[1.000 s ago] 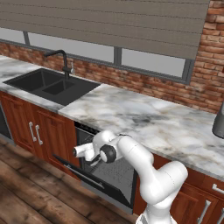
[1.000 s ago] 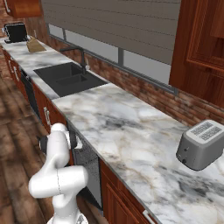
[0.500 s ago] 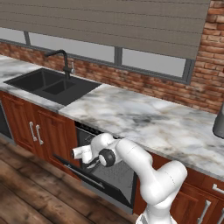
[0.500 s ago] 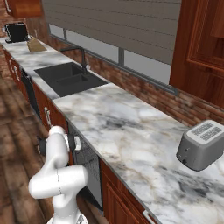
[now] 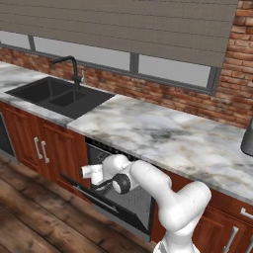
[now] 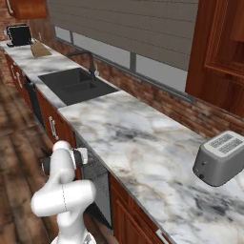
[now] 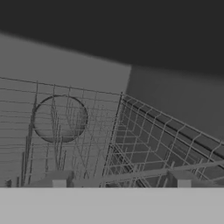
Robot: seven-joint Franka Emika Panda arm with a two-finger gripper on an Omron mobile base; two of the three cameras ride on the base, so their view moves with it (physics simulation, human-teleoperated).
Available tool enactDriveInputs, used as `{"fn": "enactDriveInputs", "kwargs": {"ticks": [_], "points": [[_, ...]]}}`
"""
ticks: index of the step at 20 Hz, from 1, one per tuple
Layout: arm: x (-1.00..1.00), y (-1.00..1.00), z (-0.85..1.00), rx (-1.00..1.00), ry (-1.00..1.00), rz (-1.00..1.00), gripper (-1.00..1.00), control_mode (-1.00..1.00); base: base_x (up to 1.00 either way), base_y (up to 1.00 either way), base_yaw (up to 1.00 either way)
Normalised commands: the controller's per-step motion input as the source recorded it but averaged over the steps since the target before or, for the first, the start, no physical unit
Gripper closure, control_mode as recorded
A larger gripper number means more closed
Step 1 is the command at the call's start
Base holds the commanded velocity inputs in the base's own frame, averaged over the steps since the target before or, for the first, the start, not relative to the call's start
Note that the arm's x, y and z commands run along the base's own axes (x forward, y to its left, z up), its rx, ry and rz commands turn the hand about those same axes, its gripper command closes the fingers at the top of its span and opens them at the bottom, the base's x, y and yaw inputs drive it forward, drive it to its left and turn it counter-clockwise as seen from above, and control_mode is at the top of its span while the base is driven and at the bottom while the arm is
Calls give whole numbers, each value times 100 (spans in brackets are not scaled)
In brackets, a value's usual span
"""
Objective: Open the dishwasher door and pull out the top rack.
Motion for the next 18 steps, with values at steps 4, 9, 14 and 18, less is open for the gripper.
{"fn": "enactDriveInputs", "kwargs": {"ticks": [4, 9, 14, 18], "points": [[-1, -63, 16, 14, -31, 0, -100, -100, 0, 0, 0], [0, -62, 0, 9, -28, 0, -100, -100, 0, 0, 0], [-25, -65, 17, 6, -37, 0, -100, -100, 0, 0, 0], [-26, -64, 34, 5, -38, 0, -100, -100, 0, 0, 0]]}}
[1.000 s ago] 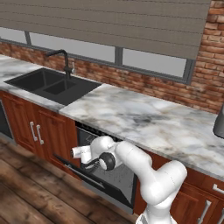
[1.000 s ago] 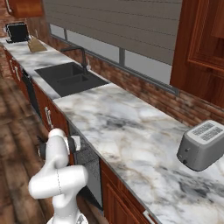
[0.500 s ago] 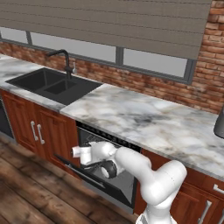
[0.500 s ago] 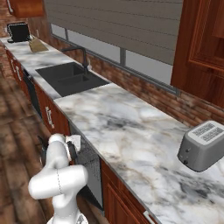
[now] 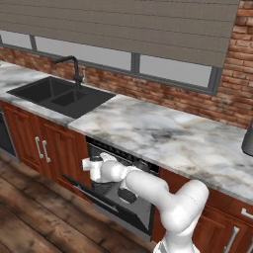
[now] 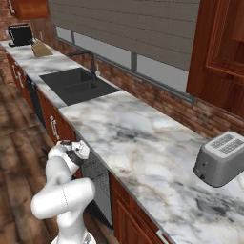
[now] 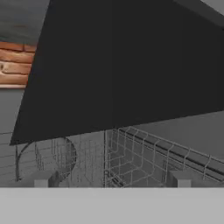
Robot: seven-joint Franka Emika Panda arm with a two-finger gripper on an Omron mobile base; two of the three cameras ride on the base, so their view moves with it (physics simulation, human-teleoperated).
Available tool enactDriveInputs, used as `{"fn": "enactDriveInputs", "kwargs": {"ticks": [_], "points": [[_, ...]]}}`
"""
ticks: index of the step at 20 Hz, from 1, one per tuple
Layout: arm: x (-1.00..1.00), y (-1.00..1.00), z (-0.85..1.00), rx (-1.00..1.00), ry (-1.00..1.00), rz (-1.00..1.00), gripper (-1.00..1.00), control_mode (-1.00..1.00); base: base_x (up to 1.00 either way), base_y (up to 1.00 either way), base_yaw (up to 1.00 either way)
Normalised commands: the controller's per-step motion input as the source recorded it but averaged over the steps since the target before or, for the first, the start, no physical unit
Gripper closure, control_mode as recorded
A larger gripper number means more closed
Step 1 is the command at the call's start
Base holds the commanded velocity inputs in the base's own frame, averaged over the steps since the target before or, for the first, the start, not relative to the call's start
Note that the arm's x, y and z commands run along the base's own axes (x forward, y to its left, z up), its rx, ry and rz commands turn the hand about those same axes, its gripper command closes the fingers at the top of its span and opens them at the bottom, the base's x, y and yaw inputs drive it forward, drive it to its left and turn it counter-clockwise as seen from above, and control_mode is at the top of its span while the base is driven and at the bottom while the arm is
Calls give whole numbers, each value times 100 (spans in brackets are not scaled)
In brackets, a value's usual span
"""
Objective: Open the dishwasher door and pull out the top rack.
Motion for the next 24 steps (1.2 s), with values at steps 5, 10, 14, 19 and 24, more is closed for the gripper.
{"fn": "enactDriveInputs", "kwargs": {"ticks": [5, 10, 14, 19, 24], "points": [[-11, -61, 14, 6, -23, 0, -100, -100, 0, 0, 0], [0, -65, -43, 4, -2, 0, -100, -100, 0, 0, 0], [1, -76, -89, 12, 8, 1, -100, -100, 0, 0, 0], [0, -60, -100, 13, 20, 6, -100, -100, 0, 0, 0], [-41, -3, -91, 13, 19, 18, -100, -100, 0, 0, 0]]}}
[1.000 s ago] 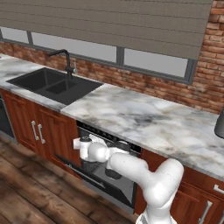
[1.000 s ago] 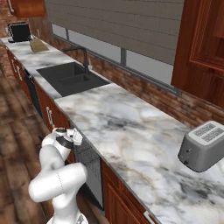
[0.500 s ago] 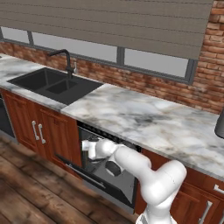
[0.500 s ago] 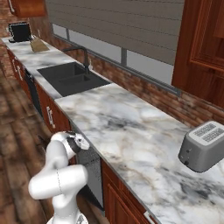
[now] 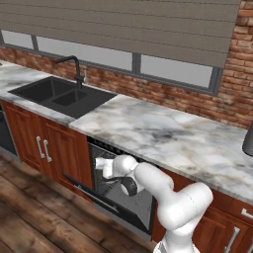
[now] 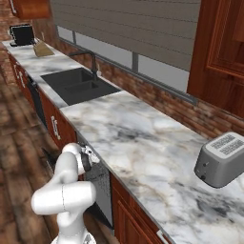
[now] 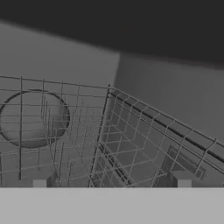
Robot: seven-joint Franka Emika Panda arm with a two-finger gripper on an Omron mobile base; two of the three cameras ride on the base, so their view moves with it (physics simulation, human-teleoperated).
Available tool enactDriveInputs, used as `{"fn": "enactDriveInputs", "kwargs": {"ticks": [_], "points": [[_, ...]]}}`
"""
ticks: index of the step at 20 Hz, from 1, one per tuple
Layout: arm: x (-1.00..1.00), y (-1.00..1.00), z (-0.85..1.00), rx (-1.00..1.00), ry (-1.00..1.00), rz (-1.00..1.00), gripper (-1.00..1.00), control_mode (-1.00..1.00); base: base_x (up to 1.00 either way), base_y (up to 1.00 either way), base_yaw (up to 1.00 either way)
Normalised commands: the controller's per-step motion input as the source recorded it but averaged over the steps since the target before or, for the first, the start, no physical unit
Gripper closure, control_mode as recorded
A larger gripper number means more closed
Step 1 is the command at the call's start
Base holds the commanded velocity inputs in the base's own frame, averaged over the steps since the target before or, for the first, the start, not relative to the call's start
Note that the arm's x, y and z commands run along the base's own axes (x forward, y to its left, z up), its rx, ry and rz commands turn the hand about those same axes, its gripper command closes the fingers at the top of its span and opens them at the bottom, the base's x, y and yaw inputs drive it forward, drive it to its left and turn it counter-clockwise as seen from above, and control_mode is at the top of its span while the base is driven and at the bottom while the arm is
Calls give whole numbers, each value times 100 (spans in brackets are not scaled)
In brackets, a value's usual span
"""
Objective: Open the dishwasher door and pull out the top rack.
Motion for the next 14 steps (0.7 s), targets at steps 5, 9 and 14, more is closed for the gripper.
{"fn": "enactDriveInputs", "kwargs": {"ticks": [5, 9, 14], "points": [[-77, 2, -55, 21, 10, 26, -100, -100, 0, 0, 0], [-86, 2, -41, 24, 10, 27, -100, -100, 0, 0, 0], [-90, 4, -35, 25, 12, 26, -100, -100, 0, 0, 0]]}}
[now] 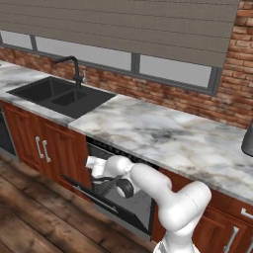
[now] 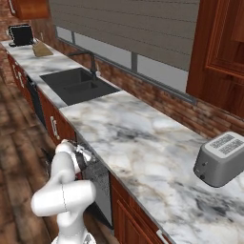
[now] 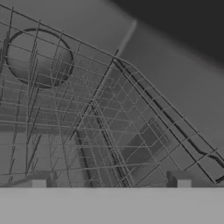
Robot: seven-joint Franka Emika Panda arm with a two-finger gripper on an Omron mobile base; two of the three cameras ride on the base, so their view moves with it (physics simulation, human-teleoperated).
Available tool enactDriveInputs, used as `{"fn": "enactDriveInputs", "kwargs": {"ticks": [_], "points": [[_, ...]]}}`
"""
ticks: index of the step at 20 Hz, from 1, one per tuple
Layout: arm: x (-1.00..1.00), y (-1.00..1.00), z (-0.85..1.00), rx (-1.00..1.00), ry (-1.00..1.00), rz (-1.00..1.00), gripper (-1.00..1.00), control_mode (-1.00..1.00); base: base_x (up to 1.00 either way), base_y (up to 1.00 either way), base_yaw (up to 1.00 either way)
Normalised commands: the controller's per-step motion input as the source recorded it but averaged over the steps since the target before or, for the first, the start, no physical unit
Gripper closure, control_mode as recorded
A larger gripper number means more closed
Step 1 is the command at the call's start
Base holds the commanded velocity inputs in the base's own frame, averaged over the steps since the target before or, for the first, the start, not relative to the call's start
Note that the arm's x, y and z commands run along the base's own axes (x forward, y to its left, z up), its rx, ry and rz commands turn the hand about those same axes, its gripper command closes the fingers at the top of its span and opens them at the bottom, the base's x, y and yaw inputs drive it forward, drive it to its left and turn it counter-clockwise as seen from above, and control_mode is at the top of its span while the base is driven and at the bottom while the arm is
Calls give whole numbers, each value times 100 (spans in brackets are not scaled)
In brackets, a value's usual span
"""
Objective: Open the dishwasher door and pull out the top rack.
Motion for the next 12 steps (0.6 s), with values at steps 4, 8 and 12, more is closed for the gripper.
{"fn": "enactDriveInputs", "kwargs": {"ticks": [4, 8, 12], "points": [[-89, 3, -31, 24, 13, 25, -100, -100, 0, 0, 0], [-82, 4, -20, 22, 10, 23, -100, -100, 0, 0, 0], [-66, 0, -7, 22, 6, 21, -100, -100, 0, 0, 0]]}}
